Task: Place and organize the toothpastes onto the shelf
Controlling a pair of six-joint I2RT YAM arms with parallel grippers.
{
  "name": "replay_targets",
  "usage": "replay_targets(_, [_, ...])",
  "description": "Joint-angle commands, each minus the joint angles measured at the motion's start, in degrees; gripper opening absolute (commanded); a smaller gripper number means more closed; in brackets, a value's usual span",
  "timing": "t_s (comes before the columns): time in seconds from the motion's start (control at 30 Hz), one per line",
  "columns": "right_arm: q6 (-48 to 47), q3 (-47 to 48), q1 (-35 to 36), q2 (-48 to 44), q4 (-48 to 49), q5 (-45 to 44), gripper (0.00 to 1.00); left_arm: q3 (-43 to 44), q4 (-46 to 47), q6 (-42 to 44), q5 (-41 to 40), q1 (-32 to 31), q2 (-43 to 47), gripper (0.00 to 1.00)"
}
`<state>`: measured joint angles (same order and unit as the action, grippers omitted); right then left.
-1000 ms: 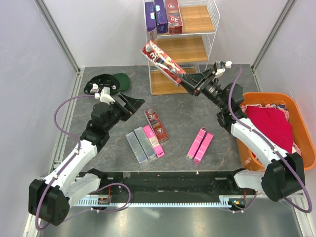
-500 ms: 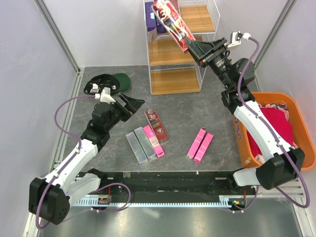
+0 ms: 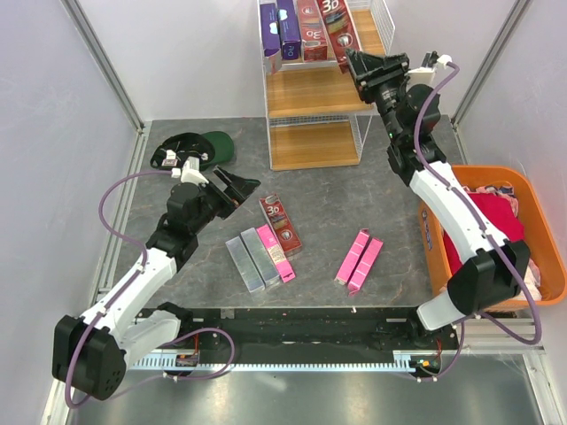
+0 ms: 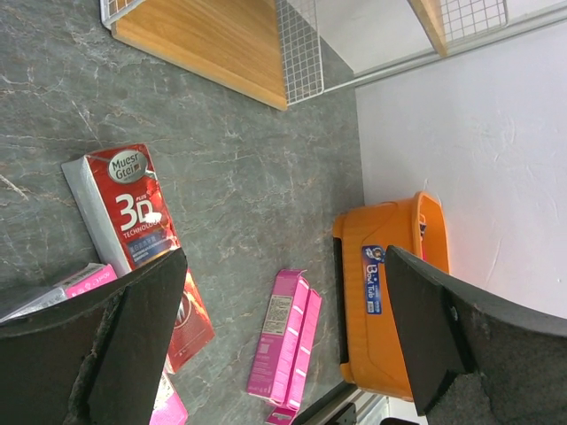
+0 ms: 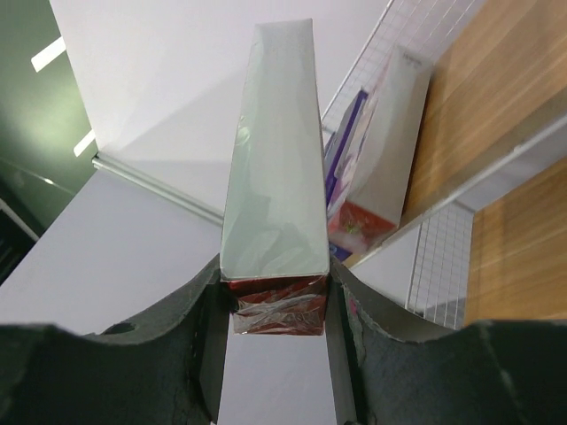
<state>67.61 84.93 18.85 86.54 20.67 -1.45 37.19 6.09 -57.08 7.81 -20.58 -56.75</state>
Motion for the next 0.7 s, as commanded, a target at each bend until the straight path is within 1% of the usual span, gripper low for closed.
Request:
replay_targets(0.0, [-0.1,7.7,-0.4,2.8,3.2,-5.8,0.32,2.6,1.1,2.8,0.3,0.3,-0.6,1.00])
replay_targets(0.2, [0.7,13.7,-0.4,8.8,-1.4,-6.5,0.32,3.2,0.6,3.2,0.5,0.4,-1.5,1.00])
replay_targets(0.33, [1.3,13.1,-0.3,10.0,-1.6,-9.3,0.32,3.2,0.7,3.2,1.0,0.5,-2.0,1.00])
replay_targets(0.43, [0.9,13.9,0.0,11.2,-2.0,-10.0,0.33,3.4,0.7,3.3,1.2,0.4,-2.0,1.00])
replay_targets(0.67, [1.1,17.9,0.6,15.2,-3.3,-8.0,0.36,3.3,0.9,3.4,1.5,0.4,-2.7,0.99])
